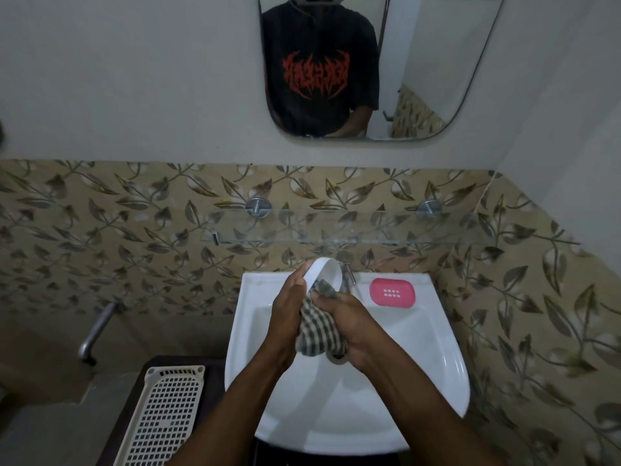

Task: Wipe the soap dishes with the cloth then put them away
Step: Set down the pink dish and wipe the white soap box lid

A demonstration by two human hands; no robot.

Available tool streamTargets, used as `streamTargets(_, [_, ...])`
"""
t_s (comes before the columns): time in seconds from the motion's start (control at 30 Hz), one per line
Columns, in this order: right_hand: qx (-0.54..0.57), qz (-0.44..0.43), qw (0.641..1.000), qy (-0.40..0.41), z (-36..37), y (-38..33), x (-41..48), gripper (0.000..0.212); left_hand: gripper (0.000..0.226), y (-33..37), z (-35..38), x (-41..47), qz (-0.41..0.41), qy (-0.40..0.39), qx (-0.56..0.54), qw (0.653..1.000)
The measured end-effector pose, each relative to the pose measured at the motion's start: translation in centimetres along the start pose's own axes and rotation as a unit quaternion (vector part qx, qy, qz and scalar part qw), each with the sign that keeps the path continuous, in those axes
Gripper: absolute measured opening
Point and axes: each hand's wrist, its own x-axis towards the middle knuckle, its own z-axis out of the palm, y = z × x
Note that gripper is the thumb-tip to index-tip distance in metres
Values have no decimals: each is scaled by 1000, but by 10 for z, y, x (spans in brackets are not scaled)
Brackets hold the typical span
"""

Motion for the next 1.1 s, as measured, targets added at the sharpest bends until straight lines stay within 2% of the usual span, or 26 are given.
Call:
streamTargets(0.03, [49,-3,999,3,3,1,0,25,42,1,0,0,3,-4,1,1000])
streamTargets(0.07, [38,-18,999,16,6,3,0,26,40,2,0,2,3,-6,1,1000])
streamTargets(0.13, [-145,-94,984,35,6,3,-5,23,36,5,-4,5,-2,-4,-2,1000])
streamTargets(0.17, [-268,-157,950,26,3,1,-9,17,36,7,-6,6,-8,-6,-8,1000])
streamTargets(0.23, [-488,-255,835,8,-3,-5,-16,5,36,10,-7,10,-25,-19,-22,999])
streamTargets(0.27, [-557,-280,782,10,-4,-7,-19,3,33,10,-7,10,-30,-25,-26,999])
streamTargets(0.3, [-594,-292,749,20,-4,-7,-19,3,32,9,-6,11,-34,-27,-31,999])
streamTargets(0.33, [-595,-294,747,28,-3,-8,-19,2,31,8,-5,11,-35,-23,-36,998])
streamTargets(0.37, [-566,-285,773,28,-2,-9,-19,2,31,7,-5,11,-29,-22,-37,999])
streamTargets(0.43, [-444,-247,861,19,1,-11,-18,9,34,4,-4,11,-3,-31,-23,999])
streamTargets(0.5, [-253,-154,955,7,4,-19,-19,17,33,5,-1,8,11,-21,-14,1000])
streamTargets(0.53, [-160,-94,983,4,4,-23,-20,19,34,4,-1,7,16,-19,-15,1000])
streamTargets(0.57, [-84,-46,995,4,4,-24,-20,21,36,3,-1,5,27,-26,-11,999])
streamTargets(0.63, [10,-15,1000,8,3,-23,-19,31,50,1,-2,-1,60,-46,16,997])
streamTargets(0.67, [10,-21,1000,8,3,-23,-19,34,56,0,-2,-4,60,-65,20,996])
streamTargets(0.73, [-51,-54,997,27,3,-24,-22,30,52,0,-1,-10,28,-98,-13,995])
streamTargets(0.8, [-132,-133,981,41,1,-28,-25,20,51,2,-4,-14,-25,-104,-91,990])
streamTargets(0.87, [-274,-239,931,31,-7,-33,-25,17,51,3,-8,-14,-94,-128,-192,968])
streamTargets(0.9, [-384,-285,878,21,-12,-35,-24,17,60,6,-11,-12,-133,-136,-237,953])
streamTargets(0.93, [-509,-323,798,8,-17,-36,-21,21,73,12,-14,-9,-170,-145,-277,935])
streamTargets(0.97, [-623,-363,693,1,-24,-33,-16,25,86,17,-18,-6,-203,-160,-310,915])
streamTargets(1.0, [-699,-405,589,-3,-30,-31,-12,27,95,22,-22,-2,-227,-173,-323,902])
streamTargets(1.03, [-740,-434,514,-2,-34,-30,-9,24,101,27,-26,0,-246,-187,-320,896])
streamTargets(1.07, [-755,-447,479,-4,-38,-30,-8,21,101,30,-28,3,-264,-197,-304,894])
streamTargets(1.1, [-763,-454,461,4,-40,-31,-8,21,97,31,-30,6,-276,-196,-281,898])
